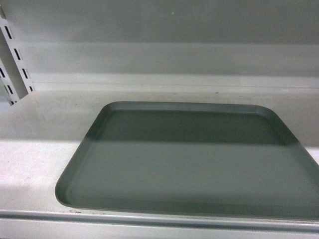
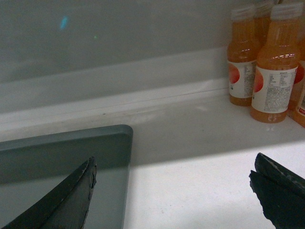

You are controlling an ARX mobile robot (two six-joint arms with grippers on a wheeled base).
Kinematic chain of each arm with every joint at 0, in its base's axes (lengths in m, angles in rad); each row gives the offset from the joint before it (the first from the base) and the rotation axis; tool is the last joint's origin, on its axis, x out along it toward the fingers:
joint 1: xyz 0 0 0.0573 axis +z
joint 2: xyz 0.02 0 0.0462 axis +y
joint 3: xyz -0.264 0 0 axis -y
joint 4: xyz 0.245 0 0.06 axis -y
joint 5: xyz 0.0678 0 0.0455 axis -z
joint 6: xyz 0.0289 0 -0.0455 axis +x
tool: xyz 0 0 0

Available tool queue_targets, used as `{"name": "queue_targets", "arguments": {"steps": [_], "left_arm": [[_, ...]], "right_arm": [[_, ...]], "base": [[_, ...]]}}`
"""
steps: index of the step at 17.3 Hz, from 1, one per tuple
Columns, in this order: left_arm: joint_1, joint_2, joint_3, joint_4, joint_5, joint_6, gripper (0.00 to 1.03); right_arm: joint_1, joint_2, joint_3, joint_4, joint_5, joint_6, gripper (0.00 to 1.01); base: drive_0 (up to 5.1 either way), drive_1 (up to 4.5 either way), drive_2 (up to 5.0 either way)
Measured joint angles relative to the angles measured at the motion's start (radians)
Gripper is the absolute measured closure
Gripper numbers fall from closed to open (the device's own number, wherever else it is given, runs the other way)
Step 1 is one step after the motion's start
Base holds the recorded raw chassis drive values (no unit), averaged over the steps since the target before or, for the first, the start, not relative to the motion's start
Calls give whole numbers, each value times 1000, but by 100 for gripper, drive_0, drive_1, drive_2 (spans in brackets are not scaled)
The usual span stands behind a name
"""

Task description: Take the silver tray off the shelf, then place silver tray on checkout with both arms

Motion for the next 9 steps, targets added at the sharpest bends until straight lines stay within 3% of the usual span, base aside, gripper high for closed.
{"name": "queue_targets", "arguments": {"steps": [4,6,7,9], "left_arm": [[-58,426,17,385,48,-16,5],[-109,753,99,622,50,-22,5],[-139,952,173,663,54,-21,5],[-161,1058,233,638,53,-21,5]], "right_arm": [[-40,486,20,458,-133,-34,3],[-45,876,111,703,-201,-71,3],[-36,1115,195,684,-214,-91,3],[-27,1243,253,627,-214,-95,3]], "base": [[9,435,-416],[5,217,-208],[0,0,0],[0,0,0]]}}
